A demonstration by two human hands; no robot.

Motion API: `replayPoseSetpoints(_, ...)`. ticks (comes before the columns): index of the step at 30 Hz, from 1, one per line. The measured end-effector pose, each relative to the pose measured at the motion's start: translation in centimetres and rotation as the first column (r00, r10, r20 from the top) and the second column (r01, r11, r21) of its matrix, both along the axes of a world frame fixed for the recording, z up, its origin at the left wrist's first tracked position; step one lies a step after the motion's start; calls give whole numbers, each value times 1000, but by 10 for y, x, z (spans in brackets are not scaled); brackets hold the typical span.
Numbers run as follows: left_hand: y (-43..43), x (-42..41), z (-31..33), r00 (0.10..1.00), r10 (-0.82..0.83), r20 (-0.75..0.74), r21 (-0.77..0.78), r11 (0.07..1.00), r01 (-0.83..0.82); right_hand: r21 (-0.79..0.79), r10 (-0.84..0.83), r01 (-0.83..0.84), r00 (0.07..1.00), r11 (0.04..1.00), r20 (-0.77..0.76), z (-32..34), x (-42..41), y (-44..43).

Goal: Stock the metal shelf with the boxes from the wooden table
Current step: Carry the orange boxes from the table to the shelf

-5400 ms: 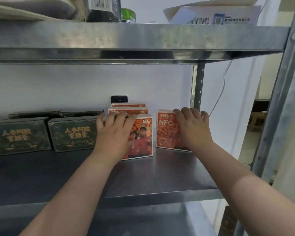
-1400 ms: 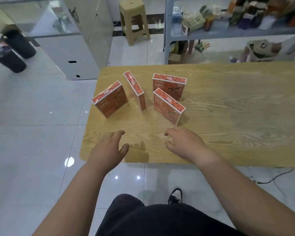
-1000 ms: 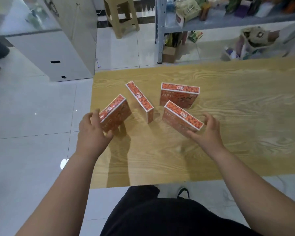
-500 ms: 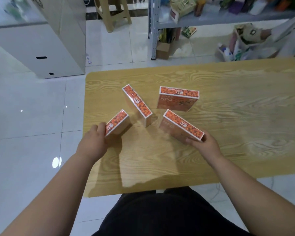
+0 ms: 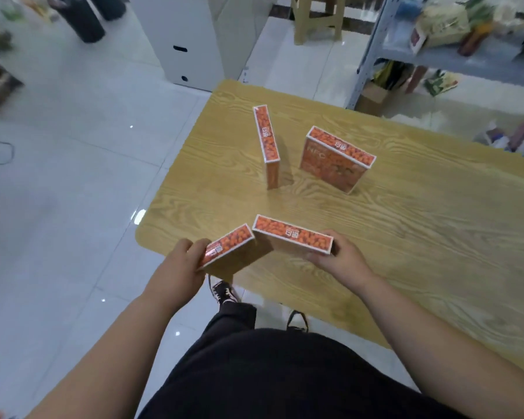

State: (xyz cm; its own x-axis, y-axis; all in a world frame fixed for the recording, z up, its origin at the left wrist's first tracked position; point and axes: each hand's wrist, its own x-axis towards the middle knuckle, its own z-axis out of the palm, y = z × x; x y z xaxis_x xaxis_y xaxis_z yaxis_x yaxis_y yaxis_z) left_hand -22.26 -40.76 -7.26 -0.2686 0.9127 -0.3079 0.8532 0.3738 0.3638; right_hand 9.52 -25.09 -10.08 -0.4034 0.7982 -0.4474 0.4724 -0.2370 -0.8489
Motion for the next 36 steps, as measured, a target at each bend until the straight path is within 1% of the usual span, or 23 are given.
replayPoseSetpoints(2, -18, 11, 9, 979, 164, 117, 1, 986, -166, -11, 28, -28, 999, 1000, -45, 5, -7, -4)
replayPoseSetpoints(3, -29, 13, 13, 946, 263, 188, 6, 963, -269, -27, 33, -35, 997, 999, -74, 7, -13, -6)
replayPoseSetpoints(4, -42, 13, 16, 887, 378, 265, 4, 919, -393, -49, 40, -45, 995, 998, -95, 9, -20, -9)
replayPoseSetpoints(5, -56, 13, 20, 798, 491, 349, -1, 852, -524, -77, 49, -58, 992, 995, -115, 12, -28, -13)
replayPoseSetpoints(6, -72, 12, 21, 686, 580, 439, -5, 765, -643, -107, 60, -75, 988, 991, -141, 16, -39, -18)
replayPoseSetpoints(8, -105, 6, 19, 458, 660, 595, -6, 574, -819, -159, 98, -127, 979, 979, -178, 23, -63, -27)
replayPoseSetpoints(9, -123, 1, 18, 366, 668, 648, -9, 487, -873, -182, 127, -161, 974, 970, -188, 26, -77, -32)
replayPoseSetpoints(11, -159, -8, 17, 232, 653, 721, -20, 354, -935, -208, 196, -241, 957, 948, -212, 32, -106, -45)
replayPoseSetpoints(12, -176, -13, 17, 188, 659, 728, -17, 292, -956, -212, 233, -280, 947, 936, -220, 34, -122, -53)
replayPoseSetpoints(15, -235, -29, 19, 83, 734, 674, 12, 102, -995, -206, 371, -410, 906, 889, -205, 44, -178, -83)
replayPoseSetpoints(17, -276, -45, 18, -26, 725, 688, -11, -25, -1000, -197, 450, -490, 866, 849, -216, 51, -219, -108)
replayPoseSetpoints(19, -314, -59, 20, -116, 730, 673, -33, -128, -991, -171, 527, -561, 824, 810, -210, 58, -262, -138)
replayPoseSetpoints(21, -352, -71, 23, -174, 709, 683, -27, -213, -977, -139, 621, -648, 759, 749, -193, 65, -307, -171)
replayPoseSetpoints(24, -407, -89, 33, -232, 683, 693, -14, -309, -951, -120, 720, -736, 677, 666, -155, 73, -374, -227)
replayPoseSetpoints(27, -465, -104, 43, -308, 650, 694, -32, -400, -916, -117, 782, -800, 599, 588, -170, 79, -436, -283)
replayPoseSetpoints(30, -513, -116, 51, -365, 610, 704, -19, -497, -867, -96, 844, -864, 503, 494, -187, 82, -493, -335)
replayPoseSetpoints(33, -541, -122, 58, -443, 515, 733, -55, -605, -794, -72, 897, -915, 402, 396, -186, 84, -542, -378)
replayPoseSetpoints(36, -555, -132, 62, -481, 428, 765, -47, -708, -704, -63, 936, -954, 301, 294, -183, 84, -589, -412)
